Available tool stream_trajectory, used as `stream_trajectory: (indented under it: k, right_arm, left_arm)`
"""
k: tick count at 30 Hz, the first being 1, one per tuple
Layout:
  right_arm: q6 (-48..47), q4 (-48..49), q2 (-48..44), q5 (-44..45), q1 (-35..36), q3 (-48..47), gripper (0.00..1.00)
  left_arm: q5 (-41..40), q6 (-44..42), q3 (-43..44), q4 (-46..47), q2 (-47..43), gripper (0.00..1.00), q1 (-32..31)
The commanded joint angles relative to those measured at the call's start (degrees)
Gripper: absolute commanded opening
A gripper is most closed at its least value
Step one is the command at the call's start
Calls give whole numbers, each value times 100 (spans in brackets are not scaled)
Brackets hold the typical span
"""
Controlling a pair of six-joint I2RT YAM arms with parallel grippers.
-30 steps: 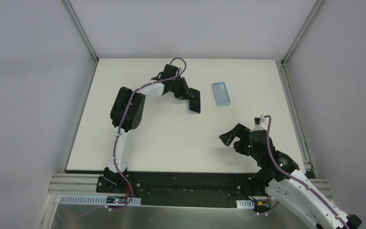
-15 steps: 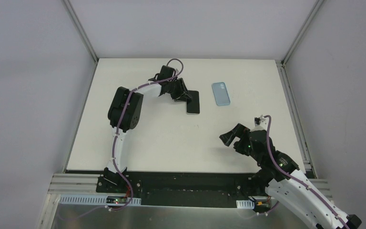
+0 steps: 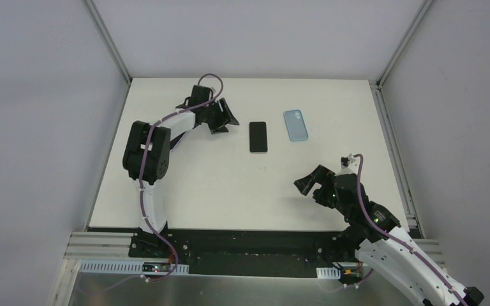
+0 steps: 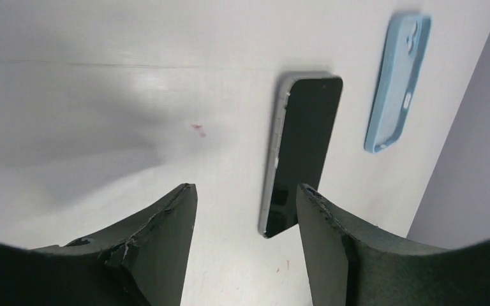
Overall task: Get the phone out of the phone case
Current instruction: Place the phone at the center of the board, then move the phone to the center of the board.
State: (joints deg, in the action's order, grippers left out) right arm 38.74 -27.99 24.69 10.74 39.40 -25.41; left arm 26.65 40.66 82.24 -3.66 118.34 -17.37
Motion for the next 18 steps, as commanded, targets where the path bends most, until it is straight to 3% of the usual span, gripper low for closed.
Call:
stream_trajectory:
  k: [1,8,13,18]
  right_arm:
    - [-84,-16,-73,106,-33,-204,99]
    - [-128,82,-56,73,-42,-181,99]
    - [-142,96,44,39,-50,-228,99]
    - [-146,202,44,87,-56,-204,99]
  left_arm:
    - [-1056,254,-535,16,-1060,59,624]
    - [-2301,152,-1271,-403,-1975,59,1447]
    - [-3176,-741,-1096,-823,-2108,57,1496]
    - [-3228,-1212,-999,-952,-2039,59,1699]
